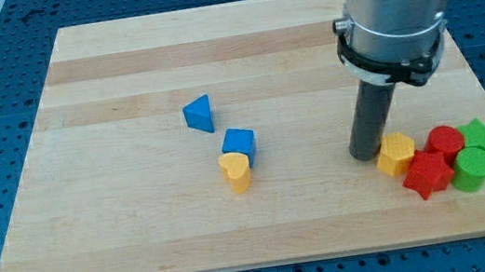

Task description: Push blue triangle closer to the blue cube

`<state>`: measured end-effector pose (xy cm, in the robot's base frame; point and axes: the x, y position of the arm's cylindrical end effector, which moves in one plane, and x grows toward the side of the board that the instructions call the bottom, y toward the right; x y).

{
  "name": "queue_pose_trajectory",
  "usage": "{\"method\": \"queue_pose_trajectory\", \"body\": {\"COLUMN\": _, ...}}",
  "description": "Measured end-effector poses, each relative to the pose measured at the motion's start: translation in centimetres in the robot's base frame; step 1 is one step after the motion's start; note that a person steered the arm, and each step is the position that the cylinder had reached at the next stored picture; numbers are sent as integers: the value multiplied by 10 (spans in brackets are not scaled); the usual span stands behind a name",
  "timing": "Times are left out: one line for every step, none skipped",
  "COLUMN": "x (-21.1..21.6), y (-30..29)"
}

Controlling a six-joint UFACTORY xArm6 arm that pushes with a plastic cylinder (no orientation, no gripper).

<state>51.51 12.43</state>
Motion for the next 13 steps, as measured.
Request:
{"method": "queue_pose_trajectory", "body": {"x": 7, "y": 13}}
{"method": "queue_pose_trajectory", "body": {"x": 11, "y": 15}}
{"method": "queue_pose_trajectory", "body": {"x": 3, "y": -6}}
{"method": "queue_pose_trajectory", "body": {"x": -37, "y": -71}}
{"method": "queue_pose_trajectory", "body": {"x": -84, "y": -135}}
{"method": "queue_pose_trajectory", "body": {"x": -102, "y": -161}}
{"method": "queue_pose_trajectory", "body": {"x": -115, "y": -151}}
{"method": "queue_pose_trajectory", "body": {"x": -144, "y": -144}}
{"method": "queue_pose_trajectory", "body": {"x": -144, "y": -147}}
{"method": "queue_pose_trajectory", "body": {"x": -126, "y": -148}}
{"method": "queue_pose_trajectory", "body": {"x": -102, "y": -148}}
{"method": "queue_pose_trajectory", "body": {"x": -123, "y": -148}}
{"method": "queue_pose_trajectory", "body": {"x": -181, "y": -148}}
